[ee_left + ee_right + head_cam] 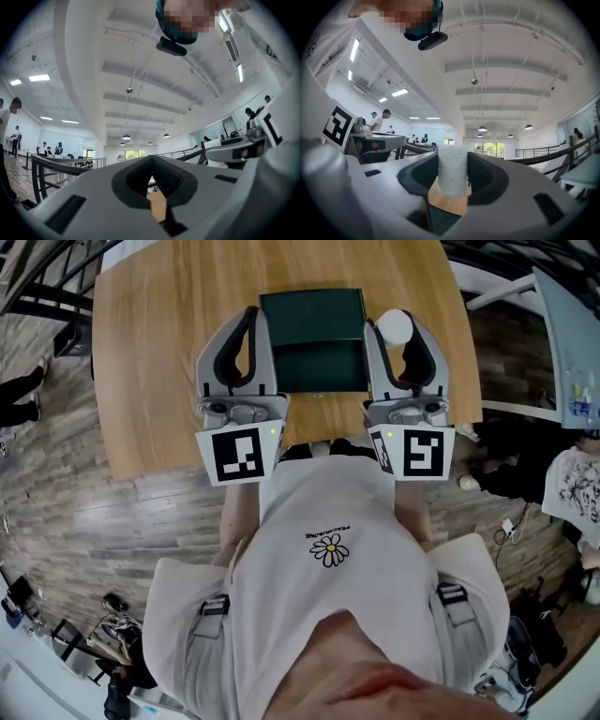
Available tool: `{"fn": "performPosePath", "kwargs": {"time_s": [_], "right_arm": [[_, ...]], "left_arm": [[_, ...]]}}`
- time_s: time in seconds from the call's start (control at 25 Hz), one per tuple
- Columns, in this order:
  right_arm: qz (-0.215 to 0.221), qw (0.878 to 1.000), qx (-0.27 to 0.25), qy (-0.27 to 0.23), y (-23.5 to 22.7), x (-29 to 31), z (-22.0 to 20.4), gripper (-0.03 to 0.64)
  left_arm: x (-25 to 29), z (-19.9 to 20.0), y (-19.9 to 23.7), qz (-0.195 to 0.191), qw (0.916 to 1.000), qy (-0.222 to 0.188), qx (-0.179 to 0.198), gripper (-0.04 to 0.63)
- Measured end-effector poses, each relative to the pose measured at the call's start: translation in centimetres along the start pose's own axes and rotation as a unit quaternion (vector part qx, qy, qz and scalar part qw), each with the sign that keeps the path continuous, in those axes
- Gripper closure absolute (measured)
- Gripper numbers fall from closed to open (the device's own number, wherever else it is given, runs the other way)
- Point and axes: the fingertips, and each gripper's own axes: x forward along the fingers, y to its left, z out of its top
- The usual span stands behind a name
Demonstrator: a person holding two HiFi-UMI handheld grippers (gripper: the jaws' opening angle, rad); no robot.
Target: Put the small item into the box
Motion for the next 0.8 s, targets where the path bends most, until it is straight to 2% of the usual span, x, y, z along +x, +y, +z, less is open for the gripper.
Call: {"fn": "performPosePath", "kwargs": {"time_s": [0.2, 0.52, 0.64, 0.72, 0.8], "right_arm": [[0.028, 0.999, 0.02, -0.033, -1.1, 2.3, -0.2, 0.447], [0.05, 0.998, 0.033, -0.03, -1.7, 3.5, -1.2, 0.446], [0.055, 0.998, 0.032, -0.024, -2.2, 4.0, -1.8, 0.446], [0.073, 0.997, 0.031, -0.019, -2.2, 4.1, -1.9, 0.446], [0.11, 0.993, 0.035, -0.012, -1.4, 4.5, -1.7, 0.434]], "left_arm": [[1.4, -0.6, 0.3, 0.039, 0.9992, -0.004, 0.004, 0.578], [1.8, 0.1, 1.0, 0.073, 0.9971, -0.008, 0.019, 0.578], [2.2, -0.4, 1.0, 0.084, 0.9964, -0.007, 0.014, 0.578], [2.2, -0.8, 1.2, 0.087, 0.9961, -0.002, 0.013, 0.578], [1.9, -0.8, 1.7, 0.09, 0.9958, 0.002, 0.015, 0.578]]}}
